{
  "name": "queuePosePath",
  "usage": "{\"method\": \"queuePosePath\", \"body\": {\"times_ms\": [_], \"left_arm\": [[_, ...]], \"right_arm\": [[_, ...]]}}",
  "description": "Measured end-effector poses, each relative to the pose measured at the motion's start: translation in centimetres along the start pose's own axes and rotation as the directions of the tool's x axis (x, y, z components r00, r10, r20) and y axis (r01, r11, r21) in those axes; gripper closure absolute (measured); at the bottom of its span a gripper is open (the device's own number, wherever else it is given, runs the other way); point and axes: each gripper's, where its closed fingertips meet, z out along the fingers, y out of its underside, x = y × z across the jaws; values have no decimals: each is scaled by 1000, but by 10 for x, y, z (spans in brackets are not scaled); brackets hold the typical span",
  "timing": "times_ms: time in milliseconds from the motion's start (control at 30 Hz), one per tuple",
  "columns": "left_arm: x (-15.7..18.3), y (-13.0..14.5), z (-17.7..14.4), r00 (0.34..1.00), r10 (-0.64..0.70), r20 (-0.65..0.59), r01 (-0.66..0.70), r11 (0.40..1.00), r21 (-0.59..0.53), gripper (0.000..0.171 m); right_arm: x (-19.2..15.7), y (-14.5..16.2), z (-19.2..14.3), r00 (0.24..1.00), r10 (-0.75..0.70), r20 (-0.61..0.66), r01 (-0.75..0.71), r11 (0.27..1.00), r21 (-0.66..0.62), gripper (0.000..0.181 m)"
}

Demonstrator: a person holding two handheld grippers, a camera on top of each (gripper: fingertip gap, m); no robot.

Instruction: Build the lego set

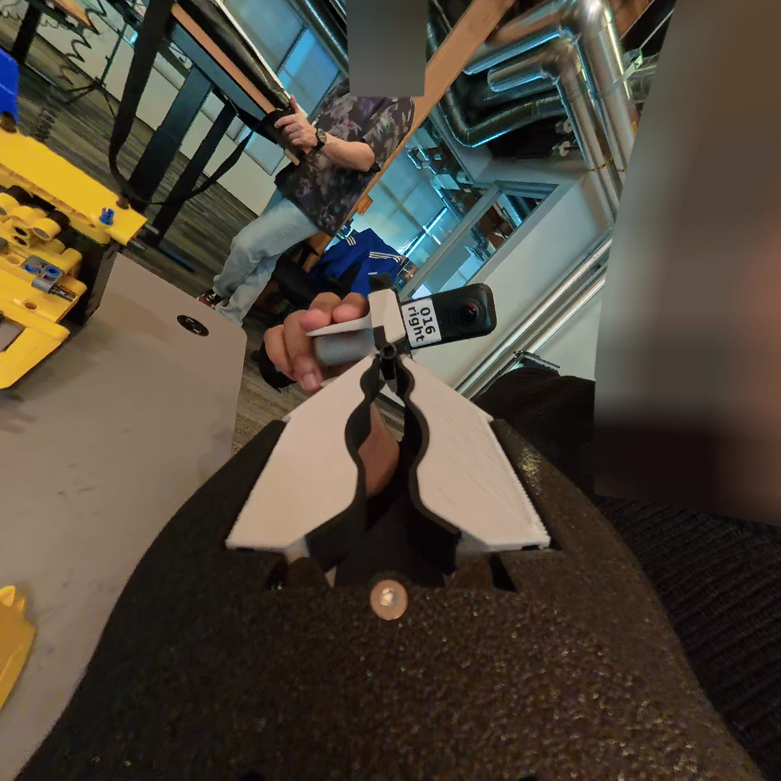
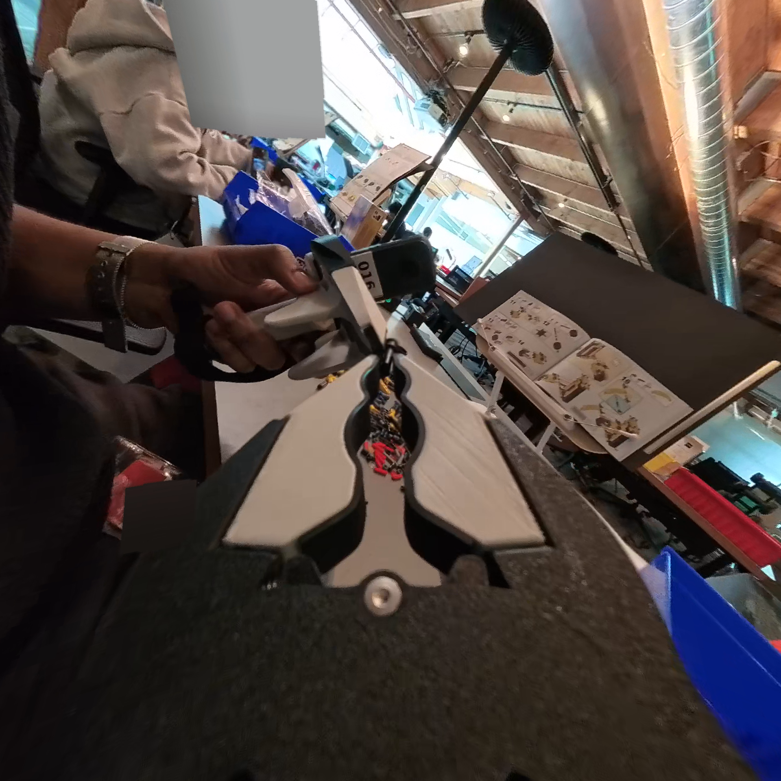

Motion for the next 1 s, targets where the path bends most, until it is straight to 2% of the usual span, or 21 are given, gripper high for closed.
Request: {"method": "queuePosePath", "body": {"times_ms": [133,233,367,500,600,1000], "left_arm": [[-4,-11,-14,1000,-11,8,10,997,74,160],[-9,-8,-17,999,6,36,-8,999,51,157],[-7,-7,-13,1000,5,25,-6,999,46,153],[-13,-1,-11,999,-2,51,2,1000,13,156],[-10,-4,-12,999,7,36,-8,999,37,165],[-15,0,-13,997,20,68,-22,999,24,166]], "right_arm": [[5,-1,-3,998,59,0,-59,997,47,178],[7,-3,-5,995,99,8,-100,992,81,179],[3,7,-1,996,83,20,-84,996,34,178],[2,8,0,996,87,22,-88,995,38,178],[1,12,0,997,76,26,-76,997,17,178],[-1,14,1,999,45,12,-45,999,26,177]]}}
